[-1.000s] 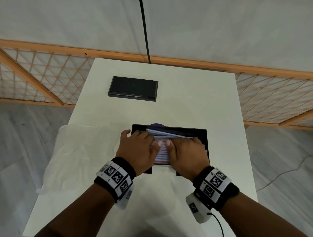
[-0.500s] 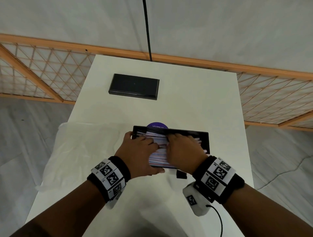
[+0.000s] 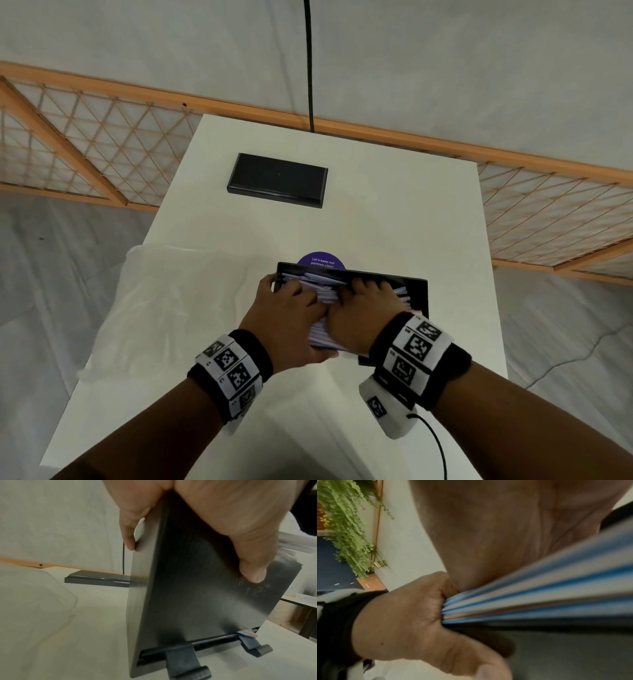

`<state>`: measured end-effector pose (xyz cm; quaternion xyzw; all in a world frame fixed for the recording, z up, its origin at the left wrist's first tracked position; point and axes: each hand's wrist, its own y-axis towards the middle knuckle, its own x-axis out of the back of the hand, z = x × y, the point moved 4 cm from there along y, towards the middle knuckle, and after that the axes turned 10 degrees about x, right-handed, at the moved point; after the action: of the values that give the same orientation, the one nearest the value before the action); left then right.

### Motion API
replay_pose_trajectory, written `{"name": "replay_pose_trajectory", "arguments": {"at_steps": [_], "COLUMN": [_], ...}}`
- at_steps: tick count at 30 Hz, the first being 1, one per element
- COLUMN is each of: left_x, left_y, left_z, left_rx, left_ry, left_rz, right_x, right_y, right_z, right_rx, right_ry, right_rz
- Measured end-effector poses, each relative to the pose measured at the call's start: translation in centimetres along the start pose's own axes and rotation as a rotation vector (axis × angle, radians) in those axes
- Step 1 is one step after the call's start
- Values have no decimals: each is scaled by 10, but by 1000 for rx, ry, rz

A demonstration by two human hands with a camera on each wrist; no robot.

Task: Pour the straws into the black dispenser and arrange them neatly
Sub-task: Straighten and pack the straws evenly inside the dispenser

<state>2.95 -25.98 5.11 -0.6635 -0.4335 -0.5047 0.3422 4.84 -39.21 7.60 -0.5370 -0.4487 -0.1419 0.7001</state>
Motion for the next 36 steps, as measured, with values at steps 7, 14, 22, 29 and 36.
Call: {"name": "replay_pose_trajectory", "arguments": {"at_steps": [7, 14, 22, 29, 36], "left_x": [1, 5, 6, 7, 9], "left_y": [3, 5, 6, 5, 5], "left_z": [0, 1, -3, -3, -3], "left_rx": [11, -14, -1, -19, -5], "left_ry": [-14, -61, -21, 19, 51], "left_rz": [-33, -49, 20, 1, -11], "right_x": [3, 11, 25, 27, 25], "right_y": [3, 0, 6, 4, 12], "right_z": [-13, -11, -21, -19, -21], "right_rx": [-103, -24, -5, 27, 2], "right_ry": [314, 348, 791, 878, 961], "right_rz": [79, 94, 226, 337, 332]}}
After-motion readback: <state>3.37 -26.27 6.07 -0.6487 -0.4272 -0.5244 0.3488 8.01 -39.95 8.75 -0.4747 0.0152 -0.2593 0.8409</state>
